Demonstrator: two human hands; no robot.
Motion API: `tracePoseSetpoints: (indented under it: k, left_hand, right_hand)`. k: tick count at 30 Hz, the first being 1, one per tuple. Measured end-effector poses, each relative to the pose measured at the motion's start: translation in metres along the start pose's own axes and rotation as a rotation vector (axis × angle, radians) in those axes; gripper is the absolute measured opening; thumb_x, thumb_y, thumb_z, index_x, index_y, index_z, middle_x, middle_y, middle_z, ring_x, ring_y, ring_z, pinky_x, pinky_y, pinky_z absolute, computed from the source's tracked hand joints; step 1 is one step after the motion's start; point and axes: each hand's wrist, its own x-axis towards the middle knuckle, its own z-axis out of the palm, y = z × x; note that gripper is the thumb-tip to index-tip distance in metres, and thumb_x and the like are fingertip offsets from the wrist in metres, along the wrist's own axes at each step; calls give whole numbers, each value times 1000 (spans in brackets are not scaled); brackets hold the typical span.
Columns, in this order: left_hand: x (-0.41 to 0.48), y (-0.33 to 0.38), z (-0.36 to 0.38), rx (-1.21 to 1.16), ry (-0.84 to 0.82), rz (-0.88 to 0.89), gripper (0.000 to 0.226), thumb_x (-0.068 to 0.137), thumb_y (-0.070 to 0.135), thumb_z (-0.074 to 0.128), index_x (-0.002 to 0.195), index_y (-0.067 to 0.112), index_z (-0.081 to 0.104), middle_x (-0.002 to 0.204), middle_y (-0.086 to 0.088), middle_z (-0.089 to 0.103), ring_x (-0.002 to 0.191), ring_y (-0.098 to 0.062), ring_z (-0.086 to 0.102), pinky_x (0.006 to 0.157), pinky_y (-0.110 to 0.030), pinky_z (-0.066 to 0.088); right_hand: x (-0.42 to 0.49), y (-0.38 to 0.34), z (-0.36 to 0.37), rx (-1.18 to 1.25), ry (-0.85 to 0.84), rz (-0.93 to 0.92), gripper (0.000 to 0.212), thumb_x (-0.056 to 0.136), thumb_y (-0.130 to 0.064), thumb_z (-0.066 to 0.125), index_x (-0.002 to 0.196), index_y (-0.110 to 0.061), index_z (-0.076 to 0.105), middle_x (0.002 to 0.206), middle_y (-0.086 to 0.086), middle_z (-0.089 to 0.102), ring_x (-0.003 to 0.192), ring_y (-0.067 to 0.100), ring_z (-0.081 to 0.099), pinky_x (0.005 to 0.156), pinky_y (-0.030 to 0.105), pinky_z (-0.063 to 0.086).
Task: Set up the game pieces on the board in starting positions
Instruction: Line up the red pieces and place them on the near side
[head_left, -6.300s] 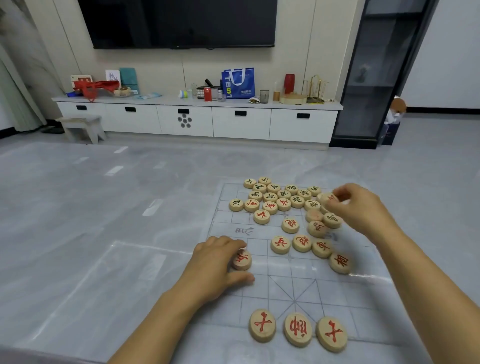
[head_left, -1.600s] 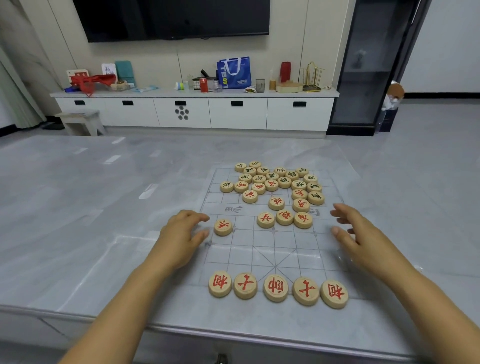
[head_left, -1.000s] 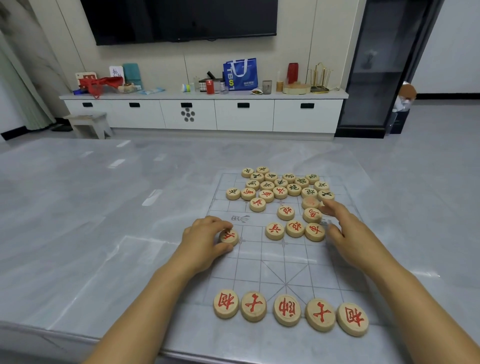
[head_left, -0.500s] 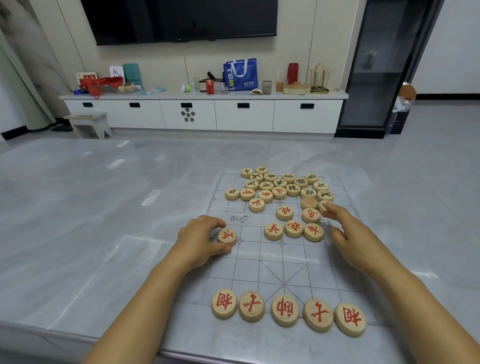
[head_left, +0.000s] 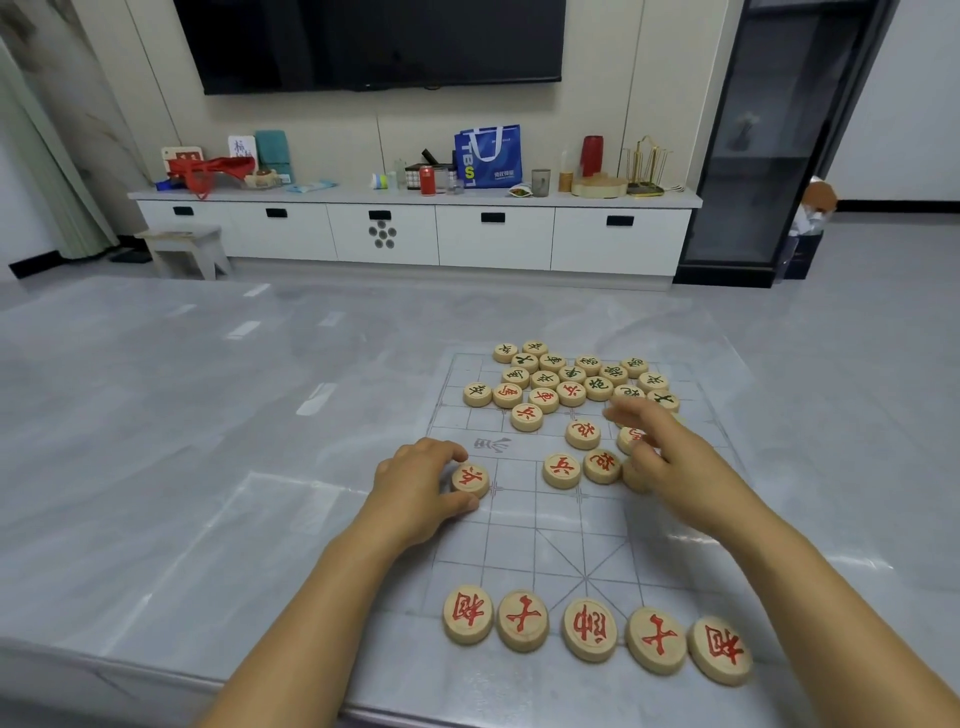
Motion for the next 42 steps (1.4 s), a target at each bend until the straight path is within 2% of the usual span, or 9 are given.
tracePoseSetpoints:
  k: [7, 11, 16, 21, 26, 30, 33, 36, 42]
  left_hand:
    - [2, -2, 3, 47, 29, 49, 56, 84, 37, 62, 134, 26, 41, 141, 4, 43, 129, -17, 38, 106, -33, 30]
    - [3, -5, 5, 58, 33, 70, 56, 84, 38, 62, 134, 26, 40, 141, 5, 43, 128, -17, 38, 105, -32, 29]
    - [4, -12, 4, 92, 48, 100, 45, 88, 36, 57, 130, 26, 45, 138, 5, 45, 126, -16, 40, 103, -31, 29]
    - [1, -23, -3, 98, 104, 25, 42, 89, 33, 56, 128, 23, 47, 133, 1, 48, 121, -19, 44, 100, -32, 34]
    - [-5, -23, 0, 122, 92, 50, 48, 89, 33, 55, 134, 24, 42, 138, 2, 45, 125, -19, 42, 103, -32, 32]
    - [-11, -14, 3, 40, 167, 236, 39, 91, 26, 53, 129, 24, 50, 136, 6, 48, 128, -14, 39, 107, -31, 27]
    - [-15, -5, 6, 55, 120, 441, 34, 93, 33, 43, 123, 27, 57, 131, 10, 54, 129, -12, 41, 108, -32, 27]
    - [-16, -1, 11, 134, 38, 523, 35, 97, 29, 37, 129, 32, 52, 138, 15, 48, 136, -6, 29, 108, -24, 15]
    - [-14, -2, 8, 130, 30, 523, 35, 98, 25, 40, 129, 34, 51, 138, 16, 47, 135, -4, 31, 106, -21, 14]
  right_hand:
    - [80, -26, 52, -512, -316, -88, 41, 95, -17, 34, 136, -12, 37, 145, 9, 38, 128, 28, 40, 104, 37, 35]
    - [109, -24, 80, -670, -331, -131, 44, 93, -16, 34, 137, -12, 34, 149, 4, 30, 137, 22, 27, 114, 40, 16]
    - [95, -34, 76, -723, -327, -192, 22, 89, -14, 35, 106, -17, 48, 122, 4, 56, 119, 22, 47, 116, 38, 5]
    - [37, -33, 55, -784, -384, -403, 48, 93, -17, 34, 140, -22, 34, 148, -3, 37, 138, 11, 30, 117, 35, -9]
    - [-19, -35, 38, -721, -417, -486, 51, 95, -18, 34, 145, -28, 27, 153, -10, 24, 141, 4, 16, 110, 21, -12]
    - [-24, -30, 28, -492, -456, -367, 50, 96, -13, 33, 143, -30, 28, 153, -13, 23, 142, 4, 14, 113, 17, -2]
    - [-6, -9, 4, -236, -268, -119, 49, 96, -10, 35, 142, -26, 30, 150, -9, 29, 139, 10, 24, 113, 24, 18]
    - [7, 23, -18, -27, -48, 88, 48, 95, -5, 34, 141, -18, 34, 148, 0, 36, 135, 15, 35, 109, 27, 25]
    - [19, 50, -26, -217, -31, 136, 50, 94, -3, 34, 141, -20, 35, 146, 1, 40, 133, 18, 37, 104, 25, 28]
